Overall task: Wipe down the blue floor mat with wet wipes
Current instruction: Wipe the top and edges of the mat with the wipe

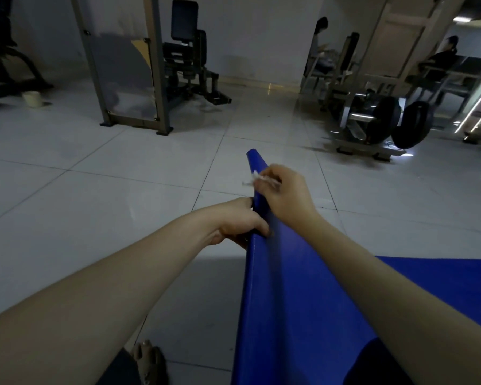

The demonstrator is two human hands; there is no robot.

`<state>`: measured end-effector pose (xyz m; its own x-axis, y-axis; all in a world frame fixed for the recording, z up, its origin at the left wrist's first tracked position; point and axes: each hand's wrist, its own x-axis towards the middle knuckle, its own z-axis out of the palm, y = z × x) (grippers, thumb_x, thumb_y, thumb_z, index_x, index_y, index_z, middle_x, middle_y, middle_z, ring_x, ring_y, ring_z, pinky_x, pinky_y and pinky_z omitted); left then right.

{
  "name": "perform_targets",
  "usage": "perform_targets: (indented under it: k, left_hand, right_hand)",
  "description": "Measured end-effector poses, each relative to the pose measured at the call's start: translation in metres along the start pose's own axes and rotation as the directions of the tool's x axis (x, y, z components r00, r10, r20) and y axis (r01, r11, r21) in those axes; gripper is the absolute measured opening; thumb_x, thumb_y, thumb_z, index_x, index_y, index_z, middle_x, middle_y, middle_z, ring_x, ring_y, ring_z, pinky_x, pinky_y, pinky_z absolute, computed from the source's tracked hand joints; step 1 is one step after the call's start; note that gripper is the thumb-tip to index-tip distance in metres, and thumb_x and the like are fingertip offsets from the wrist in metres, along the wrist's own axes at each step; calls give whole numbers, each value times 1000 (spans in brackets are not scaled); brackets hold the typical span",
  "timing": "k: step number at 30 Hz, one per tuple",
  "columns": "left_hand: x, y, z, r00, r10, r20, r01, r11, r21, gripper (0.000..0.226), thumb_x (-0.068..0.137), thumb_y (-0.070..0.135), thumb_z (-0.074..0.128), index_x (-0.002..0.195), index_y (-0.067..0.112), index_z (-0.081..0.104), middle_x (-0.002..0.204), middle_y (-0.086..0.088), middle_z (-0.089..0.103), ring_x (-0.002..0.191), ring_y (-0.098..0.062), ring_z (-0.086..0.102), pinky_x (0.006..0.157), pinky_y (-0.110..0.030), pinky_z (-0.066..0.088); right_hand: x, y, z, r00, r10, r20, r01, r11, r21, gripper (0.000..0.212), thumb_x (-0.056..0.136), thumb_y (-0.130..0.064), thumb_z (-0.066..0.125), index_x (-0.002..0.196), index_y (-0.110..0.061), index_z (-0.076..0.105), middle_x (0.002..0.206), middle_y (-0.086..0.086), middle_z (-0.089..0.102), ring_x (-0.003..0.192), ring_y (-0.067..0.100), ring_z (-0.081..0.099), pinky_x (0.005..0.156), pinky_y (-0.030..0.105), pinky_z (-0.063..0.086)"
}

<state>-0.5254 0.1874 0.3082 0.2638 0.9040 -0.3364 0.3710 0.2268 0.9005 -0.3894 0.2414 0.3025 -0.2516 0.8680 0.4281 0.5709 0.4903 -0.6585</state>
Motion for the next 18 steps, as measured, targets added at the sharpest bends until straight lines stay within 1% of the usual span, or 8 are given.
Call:
perform_targets:
  k: [3,7,9,11,13,15,17,18]
  left_hand:
    - [2,2,0,999,-10,41,9,1000,10,43,87,5,73,125,17,56,112,-8,74,94,-22,76,74,-35,63]
    - [5,0,-4,999,-21,33,20,1000,19,35,89,2,68,120,15,59,109,-9,75,92,-22,76,73,-34,62]
    - [6,-4,-7,1000,-23,17,22,1000,14,33,89,0,65,119,14,62,106,-9,75,92,-22,76,70,-31,61]
    - [7,-7,-11,1000,-23,17,23,1000,12,32,88,-1,63,117,13,64,104,-8,75,93,-21,74,70,-30,59]
    - [4,-8,-13,999,-27,40,27,1000,1,33,87,1,63,118,13,63,108,-9,73,95,-22,74,72,-30,59]
    - [2,-7,-13,997,-37,64,41,997,-58,32,88,4,60,119,9,63,113,-12,70,97,-26,72,76,-35,61]
    - [-1,-4,-12,995,-52,84,65,984,-164,20,89,7,52,106,6,62,109,-16,67,97,-31,70,81,-44,62]
    - [-2,-2,-12,994,-62,95,81,974,-213,20,91,12,49,105,7,62,109,-18,67,99,-34,70,84,-49,61]
  right_hand:
    - [31,7,-4,997,62,-36,-64,997,-36,15,99,-33,61,100,-18,66,82,-4,66,72,14,64,67,38,57]
    - [3,9,-1,998,58,-15,-59,997,-52,12,102,-25,57,96,-17,64,76,-8,63,68,11,61,61,29,50]
    - [-27,10,-2,999,15,33,-15,1000,-5,9,100,-17,58,94,-17,64,77,-10,63,71,9,61,62,27,52]
    - [-54,13,-3,991,-39,127,40,999,-10,13,98,-10,57,92,-19,63,78,-10,63,73,10,61,64,32,55]
    - [-65,19,-2,987,-47,155,53,998,-35,13,97,-11,58,91,-21,63,81,-8,64,75,11,61,68,40,55]
    - [-57,22,-5,996,-45,84,49,998,-46,10,96,-14,61,94,-22,66,87,-9,64,81,10,62,73,40,56]
    - [-41,21,-9,999,-34,-18,33,998,-63,7,97,-18,62,97,-22,67,93,-9,61,83,9,61,75,36,56]
    - [-33,18,-10,998,-19,-61,14,997,-82,6,98,-20,62,98,-23,67,95,-9,59,83,8,59,74,32,55]
